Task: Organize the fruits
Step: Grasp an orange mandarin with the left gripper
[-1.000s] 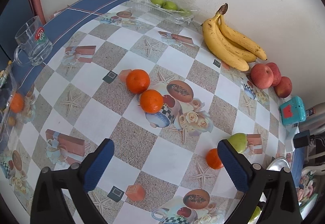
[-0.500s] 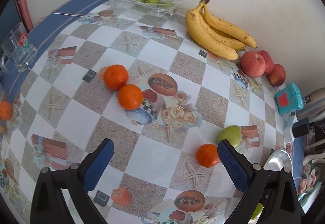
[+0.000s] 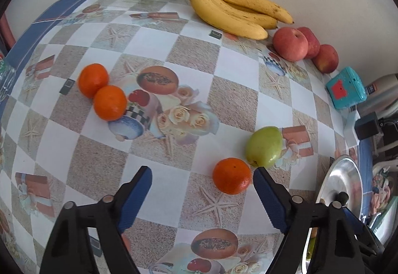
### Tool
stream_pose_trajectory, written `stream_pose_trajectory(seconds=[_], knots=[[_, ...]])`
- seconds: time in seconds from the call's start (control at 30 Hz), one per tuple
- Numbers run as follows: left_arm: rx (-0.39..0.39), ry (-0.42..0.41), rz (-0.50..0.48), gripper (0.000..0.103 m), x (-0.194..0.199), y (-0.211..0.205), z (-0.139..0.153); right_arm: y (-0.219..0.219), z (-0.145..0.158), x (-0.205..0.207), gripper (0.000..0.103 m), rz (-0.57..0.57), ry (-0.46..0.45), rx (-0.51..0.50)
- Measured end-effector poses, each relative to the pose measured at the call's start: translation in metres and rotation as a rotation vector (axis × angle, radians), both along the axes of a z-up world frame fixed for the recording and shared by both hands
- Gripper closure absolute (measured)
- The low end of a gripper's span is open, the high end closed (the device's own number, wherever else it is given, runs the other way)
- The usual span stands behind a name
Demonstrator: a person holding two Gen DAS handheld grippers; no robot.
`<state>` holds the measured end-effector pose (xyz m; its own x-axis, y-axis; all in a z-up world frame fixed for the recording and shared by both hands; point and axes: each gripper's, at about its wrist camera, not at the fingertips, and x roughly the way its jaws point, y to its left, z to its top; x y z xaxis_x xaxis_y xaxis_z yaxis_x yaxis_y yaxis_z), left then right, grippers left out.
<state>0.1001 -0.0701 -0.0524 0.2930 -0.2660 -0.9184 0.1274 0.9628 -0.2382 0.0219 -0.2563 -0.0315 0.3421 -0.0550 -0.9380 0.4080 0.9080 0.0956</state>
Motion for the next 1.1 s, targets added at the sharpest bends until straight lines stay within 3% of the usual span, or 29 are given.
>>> stream_pose_trajectory(seconds=[0.6,0.73,1.1], knots=[[-0.006,0.039,-0.090,0.064,-0.006,-0.027,-0.015,-0.005,-0.002,-0.002,0.004,-0.014,0.017,-0.006],[0.008,0.031,-0.095,0.065,-0.007,-0.028,-0.012,-0.005,-0.002,-0.002,0.004,-0.013,0.021,-0.009],[-0.056,-0.003,-0.006,0.065,0.001,-0.003,0.006,-0.001,0.003,0.004,0.004,-0.007,-0.025,-0.008]])
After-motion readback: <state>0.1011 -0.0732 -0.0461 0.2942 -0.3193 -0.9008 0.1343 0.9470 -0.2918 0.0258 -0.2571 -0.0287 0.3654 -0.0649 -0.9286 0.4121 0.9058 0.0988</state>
